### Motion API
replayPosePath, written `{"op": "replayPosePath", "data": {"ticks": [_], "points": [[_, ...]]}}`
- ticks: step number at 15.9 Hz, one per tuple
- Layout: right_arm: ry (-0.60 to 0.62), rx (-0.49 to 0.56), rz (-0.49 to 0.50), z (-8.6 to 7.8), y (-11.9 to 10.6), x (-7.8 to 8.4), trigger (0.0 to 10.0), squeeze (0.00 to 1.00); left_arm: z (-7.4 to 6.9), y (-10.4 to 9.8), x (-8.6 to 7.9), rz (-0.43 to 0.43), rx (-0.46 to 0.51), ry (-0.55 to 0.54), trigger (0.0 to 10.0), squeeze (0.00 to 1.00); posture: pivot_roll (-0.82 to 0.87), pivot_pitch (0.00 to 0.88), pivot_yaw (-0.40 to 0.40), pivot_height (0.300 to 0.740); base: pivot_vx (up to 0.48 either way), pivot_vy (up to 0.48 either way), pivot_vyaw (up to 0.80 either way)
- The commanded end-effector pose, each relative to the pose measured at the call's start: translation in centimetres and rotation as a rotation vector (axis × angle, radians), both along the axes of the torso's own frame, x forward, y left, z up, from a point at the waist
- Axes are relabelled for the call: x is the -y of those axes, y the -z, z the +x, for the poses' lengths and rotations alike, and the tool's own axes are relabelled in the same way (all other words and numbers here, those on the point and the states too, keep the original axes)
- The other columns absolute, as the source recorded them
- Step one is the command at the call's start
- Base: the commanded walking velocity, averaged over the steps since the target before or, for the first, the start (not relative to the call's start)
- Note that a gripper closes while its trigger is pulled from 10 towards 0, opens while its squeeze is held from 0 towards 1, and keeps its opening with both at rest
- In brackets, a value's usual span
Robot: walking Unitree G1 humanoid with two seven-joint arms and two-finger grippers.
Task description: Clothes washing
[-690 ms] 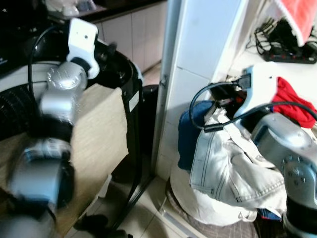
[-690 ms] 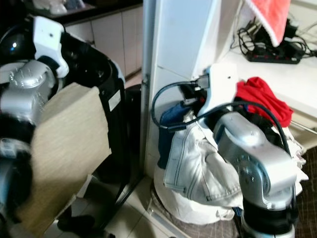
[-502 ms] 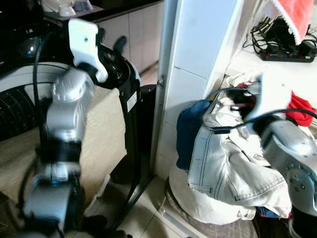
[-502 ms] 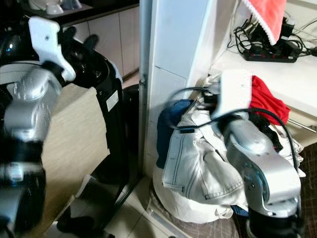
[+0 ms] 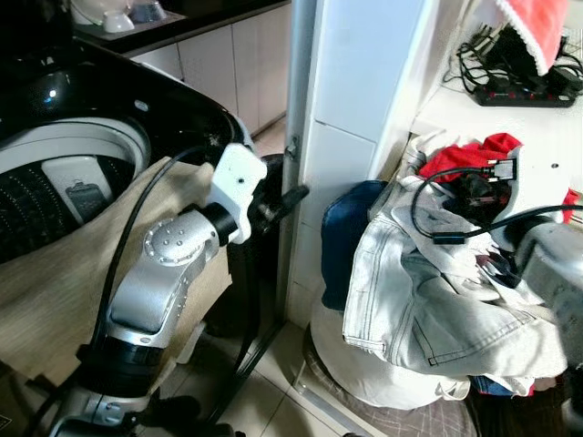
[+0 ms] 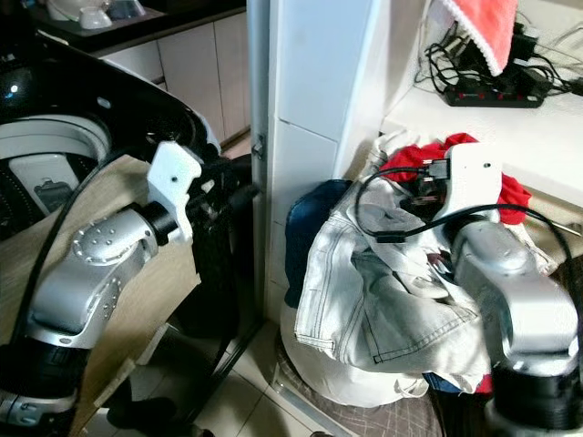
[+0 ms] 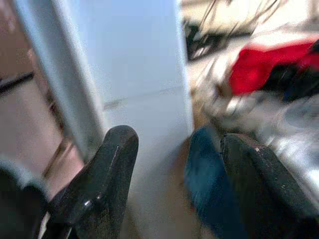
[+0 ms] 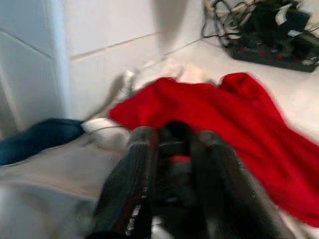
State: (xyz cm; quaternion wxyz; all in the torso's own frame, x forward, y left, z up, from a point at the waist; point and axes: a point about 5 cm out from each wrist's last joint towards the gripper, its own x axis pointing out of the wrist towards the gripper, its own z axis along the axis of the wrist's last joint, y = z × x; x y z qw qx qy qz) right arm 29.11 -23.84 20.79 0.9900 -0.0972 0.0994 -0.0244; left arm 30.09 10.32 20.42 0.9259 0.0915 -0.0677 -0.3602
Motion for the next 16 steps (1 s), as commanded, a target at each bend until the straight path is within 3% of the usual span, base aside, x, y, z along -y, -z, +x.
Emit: {"op": "replayPosePath", "data": {"ticks": [1,3,4,7,9,11,12,13,14,15,16], "points": [[0.01,-0.002,-0.029,0.4,-0.4,1.1,10.0,1.0,-0.6,-1.0,0.4,-0.031,0.055,0.024,10.0,0.0,-0.09,0.031,-0.021,0.74,0.0,0.0,0.0],[0.021,-0.066,-0.041,0.5,-0.3,2.7,10.0,1.0,-1.6,-1.8,0.8,-0.081,0.06,0.085,10.0,0.0,-0.08,0.032,-0.027,0.74,0.0,0.0,0.0],[0.018,-0.119,-0.032,0.3,0.1,3.2,10.0,0.0,-2.1,-1.9,1.1,-0.117,0.032,0.127,10.0,0.0,-0.08,0.03,-0.027,0.74,0.0,0.0,0.0],[0.007,-0.242,-0.025,-0.8,1.1,4.1,10.0,0.0,-2.9,-1.5,1.2,-0.124,0.053,0.103,10.0,0.0,-0.08,0.034,-0.025,0.74,0.0,0.0,0.0],[0.02,-0.292,-0.036,-1.2,1.8,4.6,10.0,0.0,-3.4,-0.3,1.1,-0.053,-0.036,0.115,10.0,0.0,-0.08,0.034,-0.022,0.74,0.0,0.0,0.0],[0.033,-0.323,-0.065,-1.4,2.6,5.2,10.0,0.0,-4.1,0.2,1.1,-0.05,-0.093,0.166,10.0,0.0,-0.08,0.033,-0.021,0.74,0.0,0.0,0.0],[0.029,-0.33,-0.058,-1.4,2.7,5.1,10.0,0.0,-4.4,0.6,1.1,-0.061,-0.177,0.187,10.0,0.0,-0.08,0.03,-0.021,0.74,0.0,0.0,0.0],[0.03,-0.334,-0.06,-1.5,2.7,5.2,9.0,0.0,-4.6,0.7,1.1,-0.072,-0.2,0.2,10.0,0.0,-0.08,0.029,-0.022,0.74,0.0,0.0,0.0],[0.031,-0.335,-0.059,-1.6,2.7,5.2,7.2,0.0,-4.7,0.7,1.1,-0.074,-0.202,0.205,10.0,0.0,-0.08,0.026,-0.021,0.74,0.0,0.0,0.0],[0.029,-0.34,-0.055,-1.7,2.7,5.2,2.5,0.0,-4.7,0.5,1.1,-0.011,-0.116,0.195,10.0,0.0,-0.08,0.025,-0.02,0.74,0.0,0.0,0.0],[0.028,-0.341,-0.054,-1.8,2.7,5.2,0.9,0.0,-4.7,0.4,1.1,-0.014,-0.096,0.187,10.0,0.0,-0.08,0.02,-0.021,0.74,0.0,0.0,0.0]]}}
